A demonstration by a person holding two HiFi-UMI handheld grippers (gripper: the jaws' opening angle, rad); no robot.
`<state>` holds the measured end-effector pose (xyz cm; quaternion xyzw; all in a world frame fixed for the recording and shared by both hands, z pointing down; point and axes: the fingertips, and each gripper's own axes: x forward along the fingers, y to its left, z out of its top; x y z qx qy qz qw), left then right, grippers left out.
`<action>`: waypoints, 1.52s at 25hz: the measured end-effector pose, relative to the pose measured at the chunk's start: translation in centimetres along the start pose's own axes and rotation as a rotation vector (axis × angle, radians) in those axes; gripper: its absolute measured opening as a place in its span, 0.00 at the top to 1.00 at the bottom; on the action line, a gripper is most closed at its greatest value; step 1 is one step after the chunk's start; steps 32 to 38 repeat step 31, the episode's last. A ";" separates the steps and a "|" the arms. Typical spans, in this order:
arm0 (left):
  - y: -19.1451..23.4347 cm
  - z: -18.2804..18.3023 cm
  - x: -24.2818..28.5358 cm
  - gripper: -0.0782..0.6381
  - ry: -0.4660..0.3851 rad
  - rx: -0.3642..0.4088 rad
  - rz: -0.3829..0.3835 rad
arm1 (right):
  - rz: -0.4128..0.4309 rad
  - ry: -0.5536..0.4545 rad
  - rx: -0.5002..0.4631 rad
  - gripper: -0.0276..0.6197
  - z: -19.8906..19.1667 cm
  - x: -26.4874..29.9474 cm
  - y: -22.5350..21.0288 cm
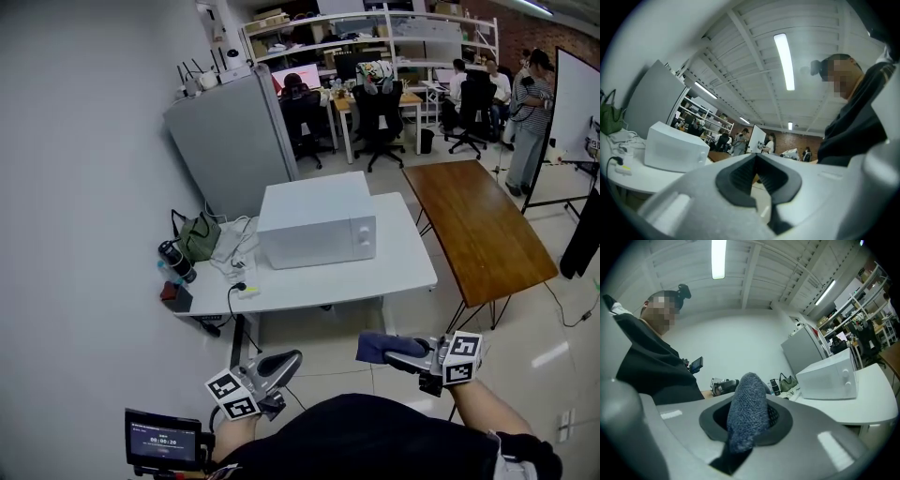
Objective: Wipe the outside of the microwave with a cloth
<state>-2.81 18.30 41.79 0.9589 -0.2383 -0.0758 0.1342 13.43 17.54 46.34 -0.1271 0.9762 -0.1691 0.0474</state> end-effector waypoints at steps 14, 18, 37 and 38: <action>-0.8 -0.8 -12.2 0.89 -0.020 -0.054 -0.023 | -0.107 0.002 -0.139 0.87 -0.3 11.7 7.5; -1.4 -1.8 -12.4 0.89 -0.008 -0.066 -0.049 | -0.117 0.030 -0.161 0.87 -0.5 12.1 7.8; -0.7 -1.4 -10.9 0.89 -0.033 -0.066 -0.062 | -0.156 0.047 -0.193 0.87 0.1 10.0 6.7; -0.7 -1.4 -10.9 0.89 -0.033 -0.066 -0.062 | -0.156 0.047 -0.193 0.87 0.1 10.0 6.7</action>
